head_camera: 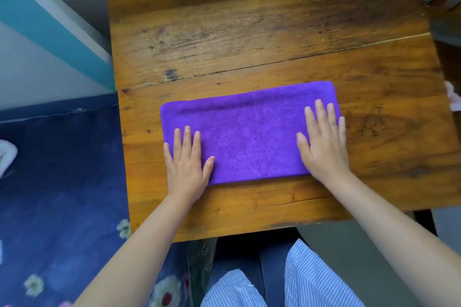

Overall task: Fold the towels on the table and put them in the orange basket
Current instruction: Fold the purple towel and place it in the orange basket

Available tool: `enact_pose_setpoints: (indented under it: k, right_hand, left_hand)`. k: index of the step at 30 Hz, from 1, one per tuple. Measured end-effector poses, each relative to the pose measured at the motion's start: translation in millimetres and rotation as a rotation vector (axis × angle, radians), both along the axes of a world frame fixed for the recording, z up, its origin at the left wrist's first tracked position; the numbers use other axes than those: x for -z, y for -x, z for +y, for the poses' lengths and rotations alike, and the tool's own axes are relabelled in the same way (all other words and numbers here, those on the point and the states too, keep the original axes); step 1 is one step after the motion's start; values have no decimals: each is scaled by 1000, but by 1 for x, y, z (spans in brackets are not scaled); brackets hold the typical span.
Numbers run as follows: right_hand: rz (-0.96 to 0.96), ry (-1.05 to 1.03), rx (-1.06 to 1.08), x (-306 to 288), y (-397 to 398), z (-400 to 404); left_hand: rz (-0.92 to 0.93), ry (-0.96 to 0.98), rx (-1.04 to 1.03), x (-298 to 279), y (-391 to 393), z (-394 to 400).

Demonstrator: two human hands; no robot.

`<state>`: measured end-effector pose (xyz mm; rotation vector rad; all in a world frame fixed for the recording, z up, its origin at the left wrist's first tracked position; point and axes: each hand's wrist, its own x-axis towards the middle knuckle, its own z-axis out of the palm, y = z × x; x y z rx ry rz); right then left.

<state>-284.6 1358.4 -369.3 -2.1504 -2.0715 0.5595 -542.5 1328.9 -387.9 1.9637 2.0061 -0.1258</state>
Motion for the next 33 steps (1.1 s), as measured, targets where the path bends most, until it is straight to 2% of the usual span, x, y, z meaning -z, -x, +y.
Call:
enact_pose_setpoints:
  k: [3, 6, 12, 17, 22, 26, 33]
  right_hand:
    - [-82, 119, -102, 11, 15, -25]
    - [-158, 150, -88, 21, 6, -31]
    - [-132, 192, 198, 18, -23, -43]
    - [-102, 192, 400, 4, -25, -58]
    - [-38, 244, 542, -5, -11, -50]
    - [19, 298, 609, -8, -9, -40]
    - [236, 299, 754, -5, -15, -31]
  left_hand:
    - [39, 79, -29, 12, 7, -19]
    - [38, 66, -26, 19, 11, -20]
    - [80, 103, -29, 16, 9, -21]
    - [5, -18, 99, 2, -14, -9]
    - [-27, -53, 242, -1, -60, 26]
    - [21, 44, 264, 10, -89, 35]
    - [71, 61, 267, 15, -91, 34]
